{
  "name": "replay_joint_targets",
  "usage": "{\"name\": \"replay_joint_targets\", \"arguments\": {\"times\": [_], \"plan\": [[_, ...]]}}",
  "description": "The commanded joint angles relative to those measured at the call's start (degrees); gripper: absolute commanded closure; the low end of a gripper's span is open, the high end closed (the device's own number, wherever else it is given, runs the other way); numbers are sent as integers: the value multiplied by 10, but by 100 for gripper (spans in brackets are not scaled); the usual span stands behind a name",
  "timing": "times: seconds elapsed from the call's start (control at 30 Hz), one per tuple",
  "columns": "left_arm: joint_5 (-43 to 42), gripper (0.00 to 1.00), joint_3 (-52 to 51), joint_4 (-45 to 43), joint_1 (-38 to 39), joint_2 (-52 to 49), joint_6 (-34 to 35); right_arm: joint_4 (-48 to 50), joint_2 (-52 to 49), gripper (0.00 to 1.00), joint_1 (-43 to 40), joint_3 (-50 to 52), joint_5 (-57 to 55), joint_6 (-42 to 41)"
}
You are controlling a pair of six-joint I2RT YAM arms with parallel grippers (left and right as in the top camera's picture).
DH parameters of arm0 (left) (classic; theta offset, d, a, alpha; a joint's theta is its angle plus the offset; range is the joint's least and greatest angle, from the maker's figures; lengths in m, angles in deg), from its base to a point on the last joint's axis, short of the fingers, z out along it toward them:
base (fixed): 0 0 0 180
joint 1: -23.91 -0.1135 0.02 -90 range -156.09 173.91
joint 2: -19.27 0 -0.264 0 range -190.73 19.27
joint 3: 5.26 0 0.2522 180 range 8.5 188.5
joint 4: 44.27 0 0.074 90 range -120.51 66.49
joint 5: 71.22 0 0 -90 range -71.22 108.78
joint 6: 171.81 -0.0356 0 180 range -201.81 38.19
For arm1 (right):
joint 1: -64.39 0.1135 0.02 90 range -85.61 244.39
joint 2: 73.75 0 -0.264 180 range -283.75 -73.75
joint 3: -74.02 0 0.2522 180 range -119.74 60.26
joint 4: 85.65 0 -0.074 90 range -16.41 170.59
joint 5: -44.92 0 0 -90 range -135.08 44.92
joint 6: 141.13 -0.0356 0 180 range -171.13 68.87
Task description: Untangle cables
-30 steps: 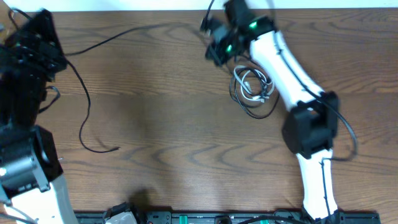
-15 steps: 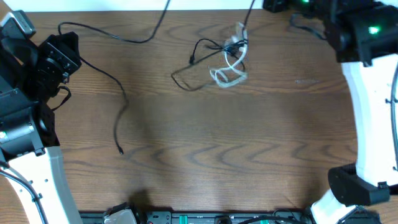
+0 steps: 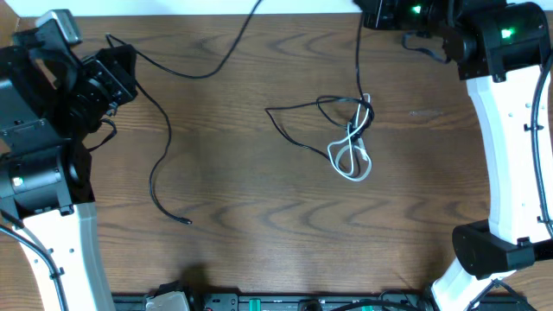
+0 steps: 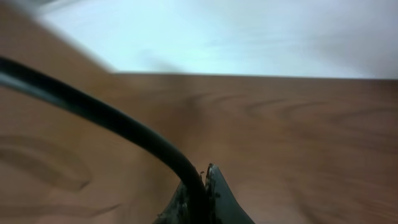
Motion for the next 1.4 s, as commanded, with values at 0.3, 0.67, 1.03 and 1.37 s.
{"name": "replay_joint_targets", "arguments": {"times": [0.3, 0.67, 1.03, 1.37], "plan": [[-7, 93, 7, 51, 99, -30, -89, -45, -34, 99, 22, 31, -67, 18], [-7, 89, 5, 71, 135, -144, -127, -86, -35, 99, 12, 32, -72, 23], [-3, 17, 5, 74, 136, -201, -147, -93, -36, 99, 12, 32, -72, 23], [-3, 16, 0, 101, 204, -200, -127, -101, -37, 99, 12, 32, -72, 23]]}}
